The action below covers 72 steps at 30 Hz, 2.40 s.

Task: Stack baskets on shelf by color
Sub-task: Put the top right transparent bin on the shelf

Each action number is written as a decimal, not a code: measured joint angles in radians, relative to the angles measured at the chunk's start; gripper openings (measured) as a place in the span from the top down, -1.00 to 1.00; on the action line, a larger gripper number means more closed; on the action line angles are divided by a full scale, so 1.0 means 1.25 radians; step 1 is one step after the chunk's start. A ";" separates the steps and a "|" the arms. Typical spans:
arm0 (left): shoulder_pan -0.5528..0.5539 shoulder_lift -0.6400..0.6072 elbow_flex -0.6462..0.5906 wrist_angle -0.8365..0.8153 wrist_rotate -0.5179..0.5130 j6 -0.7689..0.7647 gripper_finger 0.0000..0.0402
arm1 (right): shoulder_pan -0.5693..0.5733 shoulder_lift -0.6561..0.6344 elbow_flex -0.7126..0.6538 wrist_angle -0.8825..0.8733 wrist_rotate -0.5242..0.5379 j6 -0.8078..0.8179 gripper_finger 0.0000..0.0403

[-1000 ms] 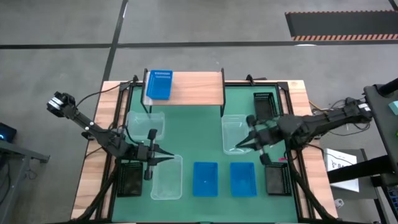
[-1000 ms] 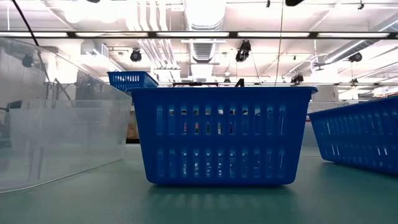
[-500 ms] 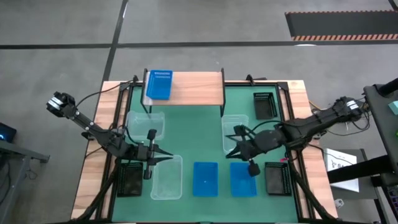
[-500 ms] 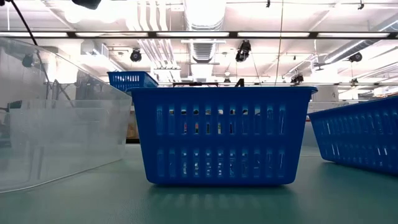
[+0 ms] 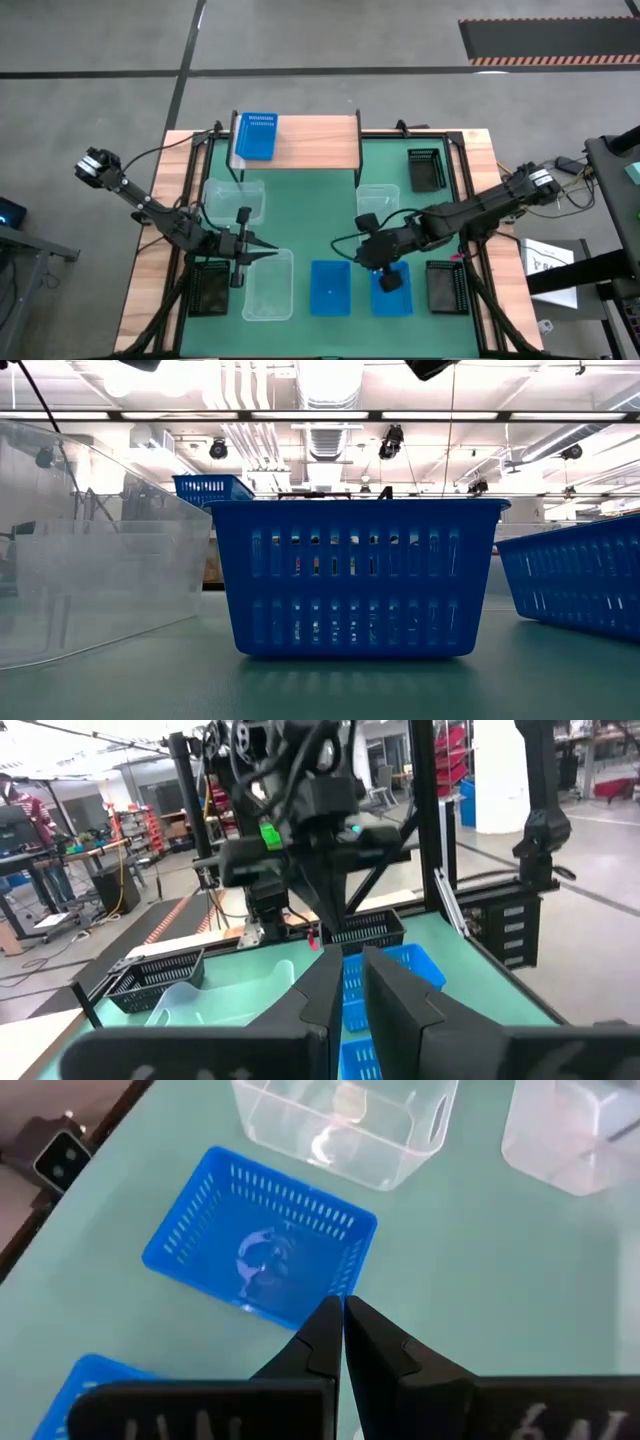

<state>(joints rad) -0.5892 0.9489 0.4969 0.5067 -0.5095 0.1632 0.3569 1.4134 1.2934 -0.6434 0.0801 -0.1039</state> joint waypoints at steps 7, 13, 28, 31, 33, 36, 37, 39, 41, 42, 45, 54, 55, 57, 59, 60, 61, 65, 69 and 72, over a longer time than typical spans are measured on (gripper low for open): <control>0.000 0.000 0.000 0.007 -0.001 0.001 0.87 | -0.015 0.024 0.003 -0.030 0.000 0.014 0.78; 0.000 0.000 0.000 0.007 -0.010 0.001 0.87 | -0.016 0.023 0.004 -0.028 0.000 0.063 0.45; 0.001 0.000 0.000 0.007 -0.020 0.001 0.87 | -0.015 0.021 0.004 -0.027 0.000 0.040 0.20; 0.001 0.000 0.000 0.007 -0.019 0.001 0.87 | -0.015 0.021 0.004 -0.027 0.000 0.039 0.20; 0.001 0.000 0.000 0.007 -0.019 0.001 0.87 | -0.015 0.021 0.004 -0.027 0.000 0.039 0.20; 0.001 0.000 0.000 0.008 -0.019 0.001 0.87 | -0.015 0.021 0.004 -0.027 0.000 0.038 0.20; 0.001 0.000 0.000 0.008 -0.019 0.001 0.87 | -0.015 0.021 0.004 -0.027 0.000 0.038 0.20; 0.001 0.000 0.000 0.008 -0.019 0.001 0.87 | -0.015 0.021 0.004 -0.027 0.000 0.038 0.20; 0.001 0.000 0.000 0.008 -0.019 0.001 0.87 | -0.015 0.021 0.004 -0.027 0.000 0.041 0.20; 0.001 0.000 0.000 0.008 -0.019 0.001 0.87 | -0.015 0.021 0.004 -0.028 0.000 0.041 0.20; 0.001 0.000 0.000 0.008 -0.019 0.001 0.87 | -0.015 0.021 0.004 -0.033 0.000 0.041 0.20; 0.001 0.000 0.001 0.028 -0.019 0.001 0.87 | -0.006 0.021 0.004 -0.115 -0.007 0.142 0.20; 0.001 0.000 0.001 0.029 -0.019 0.001 0.87 | -0.001 0.021 0.004 -0.125 -0.007 0.153 0.20; 0.001 0.000 0.001 0.028 -0.019 0.001 0.87 | 0.009 0.021 0.004 -0.144 -0.007 0.175 0.21; 0.001 0.001 0.001 0.028 -0.019 0.001 0.87 | 0.021 0.021 0.004 -0.155 -0.007 0.198 0.22; 0.001 0.001 0.001 0.028 -0.019 0.001 0.87 | 0.027 0.021 0.004 -0.160 -0.007 0.211 0.23; 0.001 0.001 0.001 0.028 -0.019 0.001 0.87 | 0.035 0.021 0.004 -0.167 -0.007 0.222 0.24; 0.001 0.001 0.001 0.028 -0.019 0.001 0.87 | 0.063 0.021 0.004 -0.201 -0.007 0.276 0.27; 0.001 0.001 0.001 0.029 -0.019 0.001 0.87 | 0.082 0.021 0.004 -0.224 0.006 0.334 0.28; 0.001 0.001 0.001 0.031 -0.019 0.006 0.87 | 0.085 0.021 0.001 -0.242 0.066 0.365 0.24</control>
<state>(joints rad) -0.5884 0.9497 0.4976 0.5450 -0.5331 0.1703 0.4629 1.4399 1.2943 -0.9458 0.1625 0.3526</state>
